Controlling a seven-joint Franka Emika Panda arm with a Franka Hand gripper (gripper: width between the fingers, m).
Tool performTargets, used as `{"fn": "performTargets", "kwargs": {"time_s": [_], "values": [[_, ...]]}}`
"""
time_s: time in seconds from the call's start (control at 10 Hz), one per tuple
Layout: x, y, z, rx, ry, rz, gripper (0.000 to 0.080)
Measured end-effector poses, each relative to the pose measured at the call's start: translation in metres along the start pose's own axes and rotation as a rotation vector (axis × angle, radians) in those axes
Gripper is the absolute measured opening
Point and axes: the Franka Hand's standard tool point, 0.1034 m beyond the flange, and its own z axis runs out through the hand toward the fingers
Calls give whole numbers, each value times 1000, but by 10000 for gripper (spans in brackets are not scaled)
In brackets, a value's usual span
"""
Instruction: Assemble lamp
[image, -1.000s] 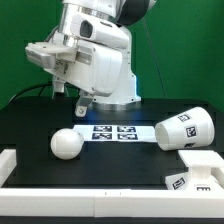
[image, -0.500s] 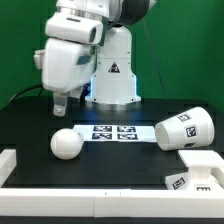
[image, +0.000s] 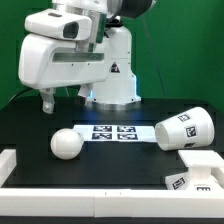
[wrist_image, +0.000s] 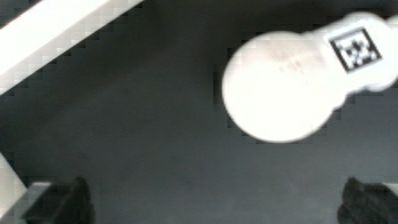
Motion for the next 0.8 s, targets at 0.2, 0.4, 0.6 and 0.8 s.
{"fn": "performTargets", "kwargs": {"time_s": [0.2,0.4,0.6,0.8], "values": [[2,-1,1,8,6,158,699],[8,7,9,31,-11,502,699],[11,2,11,134,-79,778,699],[17,0,17,212,-103,955,699]]}}
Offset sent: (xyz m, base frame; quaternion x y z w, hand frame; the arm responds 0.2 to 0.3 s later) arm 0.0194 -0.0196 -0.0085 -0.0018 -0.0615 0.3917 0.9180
